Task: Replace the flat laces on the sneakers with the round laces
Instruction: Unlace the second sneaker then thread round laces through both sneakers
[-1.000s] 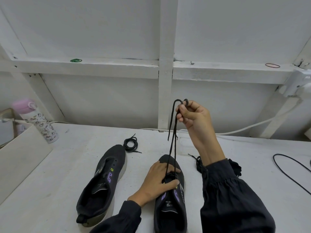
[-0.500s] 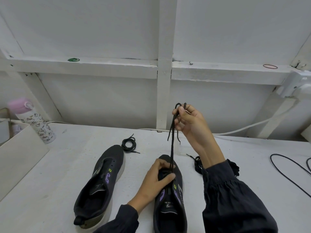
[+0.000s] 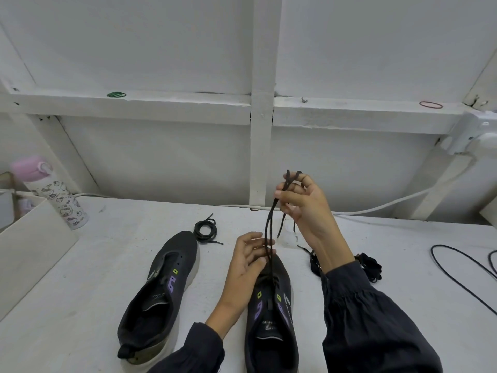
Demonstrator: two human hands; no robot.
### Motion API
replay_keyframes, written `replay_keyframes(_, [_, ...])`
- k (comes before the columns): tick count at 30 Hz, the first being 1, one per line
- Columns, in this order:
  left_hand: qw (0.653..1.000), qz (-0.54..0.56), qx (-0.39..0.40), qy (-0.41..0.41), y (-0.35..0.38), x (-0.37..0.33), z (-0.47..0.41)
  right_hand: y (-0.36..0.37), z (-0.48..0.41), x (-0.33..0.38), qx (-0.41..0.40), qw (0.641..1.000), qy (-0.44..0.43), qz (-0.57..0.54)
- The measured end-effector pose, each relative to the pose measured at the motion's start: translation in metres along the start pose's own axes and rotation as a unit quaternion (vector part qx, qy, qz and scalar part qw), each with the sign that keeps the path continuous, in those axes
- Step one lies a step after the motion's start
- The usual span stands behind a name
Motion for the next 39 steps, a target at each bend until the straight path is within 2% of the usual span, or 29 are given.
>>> replay_keyframes(3, [0.997, -0.058, 0.027, -0.033, -0.005, 0.013, -0.001, 0.0, -0.003, 0.004, -0.003, 1.0, -0.007, -0.016])
replay_keyframes(7, [0.983, -0.157, 0.082, -0.039, -0.006, 0.018, -0.001, 0.0, -0.005, 0.003, -0.002, 1.0, -0.001, -0.017])
replay_keyframes(14, [0.987, -0.128, 0.065, -0.071, -0.011, 0.013, -0.008, -0.003, -0.009, 0.003, -0.014, 1.0, -0.001, -0.021])
replay_keyframes(17, [0.988, -0.09, 0.09, -0.089, -0.006, 0.006, -0.005, -0.003, -0.009, 0.002, -0.017, 1.0, -0.002, -0.022])
replay_keyframes(21, [0.989, -0.079, 0.105, -0.07, 0.005, -0.011, -0.004, -0.002, -0.006, 0.0, -0.017, 1.0, -0.006, 0.008])
replay_keyframes(24, [0.993, -0.088, 0.068, -0.033, 0.008, -0.022, -0.007, -0.007, -0.003, -0.006, -0.026, 0.994, -0.003, 0.106])
replay_keyframes(27, [0.994, -0.105, 0.003, 0.013, 0.0, -0.025, -0.008, -0.018, 0.003, -0.02, -0.031, 0.989, 0.008, 0.143])
replay_keyframes(30, [0.995, -0.06, -0.073, 0.007, -0.016, -0.021, -0.005, -0.035, 0.018, -0.036, -0.027, 0.986, 0.031, 0.16])
replay_keyframes(33, [0.987, -0.029, -0.16, -0.007, -0.043, -0.011, 0.004, -0.062, 0.04, -0.06, -0.005, 0.976, 0.089, 0.197])
replay_keyframes(36, [0.974, -0.06, -0.215, -0.036, -0.074, 0.009, 0.016, -0.093, 0.063, -0.09, 0.028, 0.947, 0.161, 0.275])
replay_keyframes(39, [0.963, -0.119, -0.224, -0.09, -0.094, 0.033, 0.027, -0.122, 0.083, -0.112, 0.056, 0.898, 0.225, 0.374])
Point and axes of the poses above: each hand's wrist, its own z-axis away from the middle knuckle, its own y-axis out of the palm, x = y × z, the point moved 6 cm from there along -z, towards the middle knuckle, and after that the axes turned 3 degrees about -x, right-handed, at the moved point
